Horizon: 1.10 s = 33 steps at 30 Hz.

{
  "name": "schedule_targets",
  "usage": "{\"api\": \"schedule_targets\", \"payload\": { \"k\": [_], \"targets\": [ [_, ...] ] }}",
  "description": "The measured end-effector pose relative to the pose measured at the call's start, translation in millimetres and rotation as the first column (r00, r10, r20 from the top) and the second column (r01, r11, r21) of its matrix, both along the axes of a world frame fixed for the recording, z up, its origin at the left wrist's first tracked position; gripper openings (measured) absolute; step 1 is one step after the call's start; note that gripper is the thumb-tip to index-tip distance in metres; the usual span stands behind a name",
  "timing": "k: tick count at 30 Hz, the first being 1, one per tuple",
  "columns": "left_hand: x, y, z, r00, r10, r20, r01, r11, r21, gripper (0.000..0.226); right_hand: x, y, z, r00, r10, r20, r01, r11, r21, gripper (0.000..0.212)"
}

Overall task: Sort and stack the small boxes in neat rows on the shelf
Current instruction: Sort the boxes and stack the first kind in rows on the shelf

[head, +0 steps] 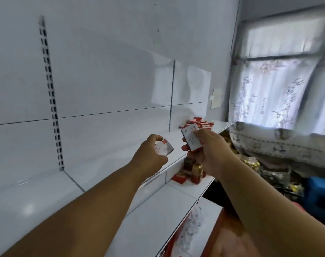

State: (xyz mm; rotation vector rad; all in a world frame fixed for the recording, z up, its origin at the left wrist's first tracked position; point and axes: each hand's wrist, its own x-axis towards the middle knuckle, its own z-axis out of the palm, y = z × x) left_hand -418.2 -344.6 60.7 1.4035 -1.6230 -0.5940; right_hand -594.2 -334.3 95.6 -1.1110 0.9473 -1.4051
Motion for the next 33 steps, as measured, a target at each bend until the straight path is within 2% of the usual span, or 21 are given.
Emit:
{"api": "schedule_targets", "payload": {
  "k": [8, 12, 18, 23, 28, 30, 33],
  "targets": [
    [-102, -147, -15, 0.988, -0.077, 0.132, 0.081, 0.996, -0.021, 0.056, -90, -130, -18, 0.994, -0.099, -0.038, 0.100, 0.994, 0.035, 0.012],
    [-149, -234, -21, 0.983, -0.130, 0.128, 0.134, 0.991, -0.017, 0.058, -132, -208, -24, 0.985, -0.145, -0.094, 0.147, 0.989, 0.008, 0.019],
    [-242, -357, -12, 0.965, -0.221, 0.139, 0.223, 0.975, -0.001, 0.064, -222, -307, -9, 0.951, -0.268, -0.156, 0.266, 0.963, -0.029, 0.017],
    [-329, -441, -18, 0.944, -0.284, 0.165, 0.292, 0.956, -0.022, 0.059, -309, -385, -20, 0.935, -0.326, -0.138, 0.322, 0.945, -0.056, 0.018],
    [-403, -522, -33, 0.956, -0.247, 0.160, 0.255, 0.966, -0.035, 0.058, -390, -483, -36, 0.942, -0.266, -0.206, 0.257, 0.964, -0.070, 0.023],
    [-416, -551, -34, 0.970, -0.192, 0.148, 0.197, 0.980, -0.019, 0.058, -407, -527, -32, 0.938, -0.227, -0.261, 0.220, 0.974, -0.057, 0.021],
    [-414, -595, -33, 0.976, -0.062, 0.208, 0.072, 0.997, -0.042, 0.056, -416, -592, -25, 0.941, -0.137, -0.310, 0.131, 0.991, -0.041, 0.018]
  ]
}}
